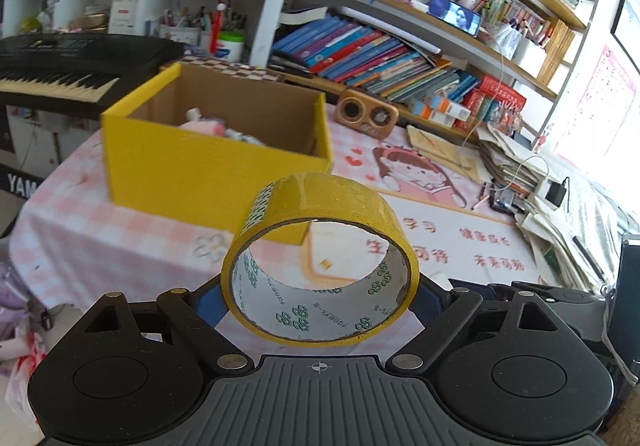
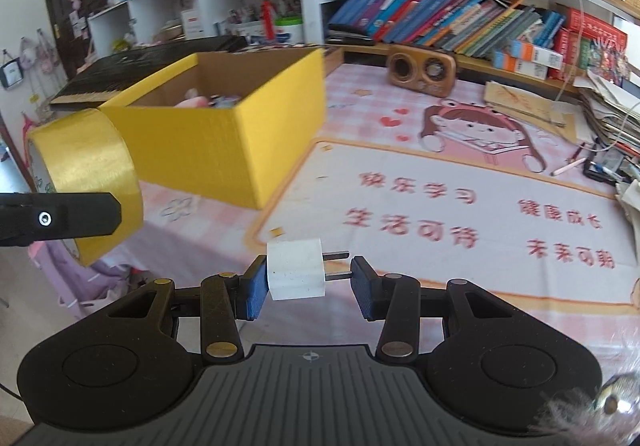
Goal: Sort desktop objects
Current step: 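Lift and carry the tape roll and plug toward the yellow box with both tools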
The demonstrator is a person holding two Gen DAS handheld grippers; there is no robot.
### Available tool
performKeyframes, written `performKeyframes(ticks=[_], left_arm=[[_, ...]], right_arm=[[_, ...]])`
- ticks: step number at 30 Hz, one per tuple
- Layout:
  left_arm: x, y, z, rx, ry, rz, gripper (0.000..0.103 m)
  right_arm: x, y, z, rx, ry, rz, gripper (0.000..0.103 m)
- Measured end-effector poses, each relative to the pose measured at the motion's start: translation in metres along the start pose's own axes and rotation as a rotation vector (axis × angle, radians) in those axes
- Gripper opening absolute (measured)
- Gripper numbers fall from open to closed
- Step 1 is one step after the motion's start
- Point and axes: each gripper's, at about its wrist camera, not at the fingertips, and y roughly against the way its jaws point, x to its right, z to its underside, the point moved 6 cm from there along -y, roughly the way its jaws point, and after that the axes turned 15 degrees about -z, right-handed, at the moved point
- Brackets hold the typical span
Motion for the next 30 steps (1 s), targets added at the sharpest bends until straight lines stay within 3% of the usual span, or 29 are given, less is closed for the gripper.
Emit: performKeyframes(ticks=[16, 30], left_arm=[[-0.055, 0.031, 0.012, 0.027, 0.043, -0.051, 0.091], [-0.084, 0.031, 0.012, 0.035, 0.059, -0.099, 0.091]], right_arm=[[-0.065, -0.009, 0.002, -0.013, 0.075, -0.045, 0.041], [-0.089, -0.023, -0.009, -0.023, 0.135, -0.074, 0.041]])
